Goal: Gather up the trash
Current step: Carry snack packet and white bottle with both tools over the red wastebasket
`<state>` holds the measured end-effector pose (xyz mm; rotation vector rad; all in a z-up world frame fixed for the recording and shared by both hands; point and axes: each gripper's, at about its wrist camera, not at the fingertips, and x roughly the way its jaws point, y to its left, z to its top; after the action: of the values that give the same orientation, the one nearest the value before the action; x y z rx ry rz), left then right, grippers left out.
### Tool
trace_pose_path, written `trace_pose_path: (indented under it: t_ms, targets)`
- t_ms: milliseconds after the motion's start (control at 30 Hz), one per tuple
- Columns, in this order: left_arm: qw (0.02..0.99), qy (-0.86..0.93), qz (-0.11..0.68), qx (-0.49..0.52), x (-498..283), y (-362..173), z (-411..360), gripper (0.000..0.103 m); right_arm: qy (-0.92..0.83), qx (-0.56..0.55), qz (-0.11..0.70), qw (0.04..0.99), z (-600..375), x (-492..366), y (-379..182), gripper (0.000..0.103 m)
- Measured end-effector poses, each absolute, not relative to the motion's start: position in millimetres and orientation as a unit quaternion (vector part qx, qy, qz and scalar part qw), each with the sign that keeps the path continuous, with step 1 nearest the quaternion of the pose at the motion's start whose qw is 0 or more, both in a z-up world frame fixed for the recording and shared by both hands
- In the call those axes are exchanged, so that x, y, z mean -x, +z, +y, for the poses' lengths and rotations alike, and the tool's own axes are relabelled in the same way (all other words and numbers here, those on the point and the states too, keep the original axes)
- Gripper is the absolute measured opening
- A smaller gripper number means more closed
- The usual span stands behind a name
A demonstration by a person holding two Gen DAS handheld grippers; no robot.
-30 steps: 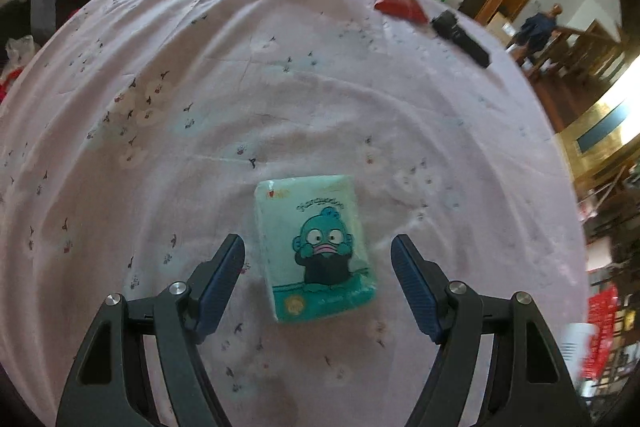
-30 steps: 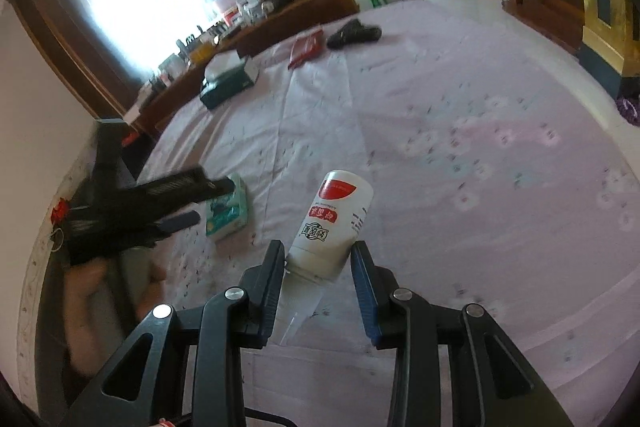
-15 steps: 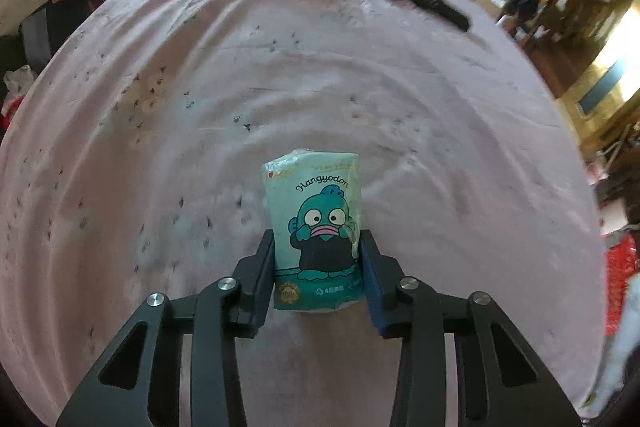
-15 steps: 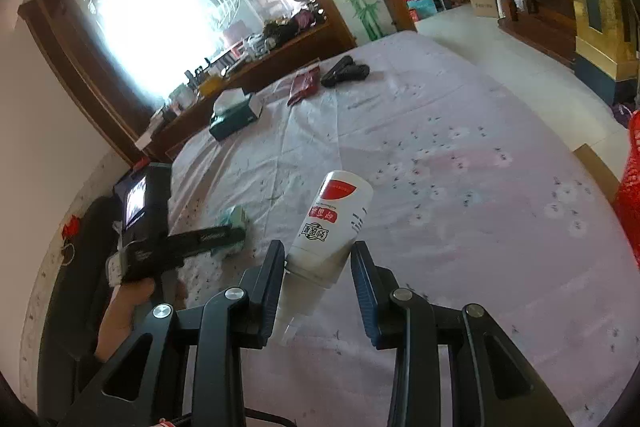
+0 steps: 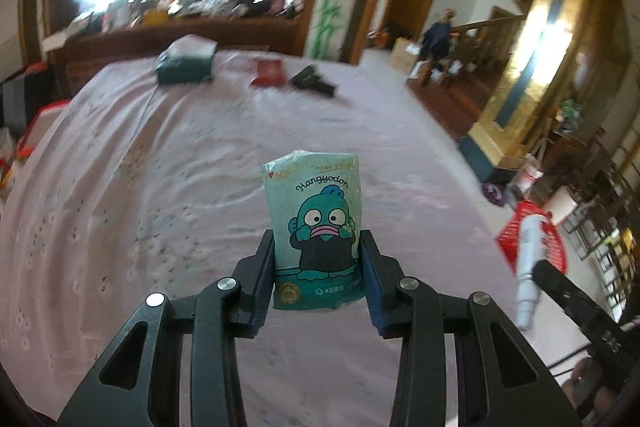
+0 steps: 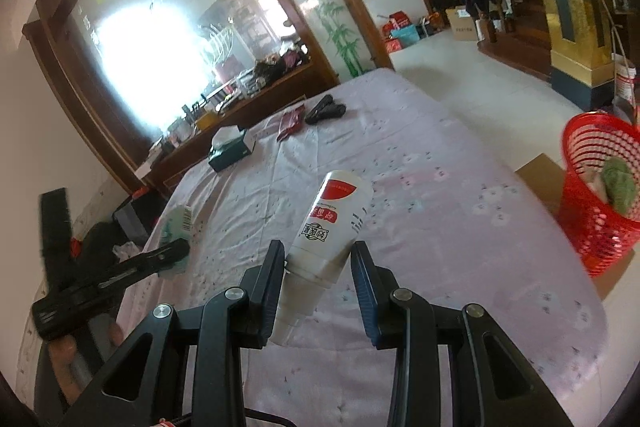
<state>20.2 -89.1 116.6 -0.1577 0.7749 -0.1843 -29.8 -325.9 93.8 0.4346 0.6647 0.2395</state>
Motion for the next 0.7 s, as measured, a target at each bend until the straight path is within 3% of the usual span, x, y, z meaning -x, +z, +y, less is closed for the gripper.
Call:
trace_pose_path:
  t_ms: [700]
  targets:
    - [0.942,-0.204,0.265,0.029,67,199,-178,0.038,0.027,-0.192,0.206,0.959,-397,148,169,0.037]
